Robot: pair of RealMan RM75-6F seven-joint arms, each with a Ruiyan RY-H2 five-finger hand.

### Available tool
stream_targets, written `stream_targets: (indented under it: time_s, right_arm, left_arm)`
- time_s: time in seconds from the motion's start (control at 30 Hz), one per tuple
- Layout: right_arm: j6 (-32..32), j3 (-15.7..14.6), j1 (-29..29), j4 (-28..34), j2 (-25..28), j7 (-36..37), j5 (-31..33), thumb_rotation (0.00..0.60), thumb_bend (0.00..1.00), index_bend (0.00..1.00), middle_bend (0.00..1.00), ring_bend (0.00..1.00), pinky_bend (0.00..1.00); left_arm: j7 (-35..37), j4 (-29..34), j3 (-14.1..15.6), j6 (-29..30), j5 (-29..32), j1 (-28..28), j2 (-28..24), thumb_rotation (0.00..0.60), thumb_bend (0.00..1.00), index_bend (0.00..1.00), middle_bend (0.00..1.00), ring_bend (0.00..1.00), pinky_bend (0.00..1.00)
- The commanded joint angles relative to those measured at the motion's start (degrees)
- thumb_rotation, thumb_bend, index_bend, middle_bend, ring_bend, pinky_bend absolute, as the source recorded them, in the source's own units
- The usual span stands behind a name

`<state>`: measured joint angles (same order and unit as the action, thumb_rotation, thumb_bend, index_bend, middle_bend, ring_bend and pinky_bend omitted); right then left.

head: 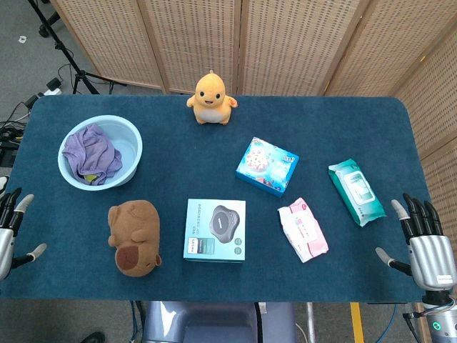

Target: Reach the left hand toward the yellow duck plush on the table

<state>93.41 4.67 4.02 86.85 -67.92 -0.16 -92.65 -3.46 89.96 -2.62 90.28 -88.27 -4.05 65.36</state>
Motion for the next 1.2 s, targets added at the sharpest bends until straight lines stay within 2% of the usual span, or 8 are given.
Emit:
stream_targets:
  time_s: [0.03, 0.6, 0.67, 0.73, 0.83, 0.97, 1.03, 1.2]
  right_arm:
    - [0.0, -0.1, 0.0, 0.0, 0.1, 0.1, 0.0, 0.6, 0.0, 0.0, 0.0, 0.0, 0.0]
    - [-1.5, 0.2, 0.5, 0.3, 0.5, 1.5, 1.0, 0.6, 0.0, 0.0, 0.0, 0.0, 0.0]
    - [-1.9, 0.2, 0.6, 0.1, 0.4, 1.7, 1.3, 0.6, 0.0, 0.0, 0.0, 0.0, 0.0]
    - [-2.6, 0.4, 0.9, -0.1, 0.2, 1.8, 1.9, 0.6, 0.0, 0.0, 0.0, 0.0, 0.0]
    - [-3.6, 0.7, 1.4, -0.2, 0.0, 1.9, 2.6, 0.6, 0.0, 0.0, 0.0, 0.0, 0.0]
    - [-5.0, 1.3, 2.2, -0.2, -0.3, 1.6, 3.8, 0.6, 0.0, 0.0, 0.0, 0.0, 0.0]
    - [-5.9, 1.7, 2.6, -0.4, -0.5, 1.3, 4.7, 0.6, 0.0, 0.0, 0.0, 0.0, 0.0]
    - [-8.5, 2.4, 3.6, -1.4, -1.1, 0.8, 7.1, 0.6, 0.0, 0.0, 0.0, 0.0, 0.0]
  left_arm:
    - [-0.2, -0.1, 0.0, 0.1, 0.0, 0.1, 0.1, 0.6, 0.0, 0.0, 0.0, 0.0, 0.0]
    - [1.0, -1.8, -3.0, 1.4, 1.0, -0.9, 2.3, 0.6, 0.0, 0.0, 0.05, 0.02, 0.0]
    - [1.9, -2.9, -5.3, 2.5, 1.7, -2.0, 3.9, 0.6, 0.0, 0.0, 0.39, 0.31, 0.18]
    - [3.4, -2.1, -7.4, -1.2, 2.9, -5.1, 3.7, 0.6, 0.0, 0.0, 0.82, 0.77, 0.65]
    - [1.9, 1.1, -10.5, -8.4, 6.7, -9.8, 2.0, 0.6, 0.02, 0.0, 0.97, 0.97, 0.96]
    - [3.3, 9.3, -17.1, -27.5, 20.5, -19.4, -5.8, 0.6, 0.37, 0.0, 1.0, 1.0, 1.0]
    - [-0.3, 9.0, -20.2, -32.0, 27.6, -24.0, -6.6, 0.6, 0.63, 0.0, 1.0, 1.0, 1.0]
    - [-6.6, 5.9, -23.5, -38.8, 41.4, -33.3, -5.5, 0.6, 0.95, 0.0, 1.0, 1.0, 1.0]
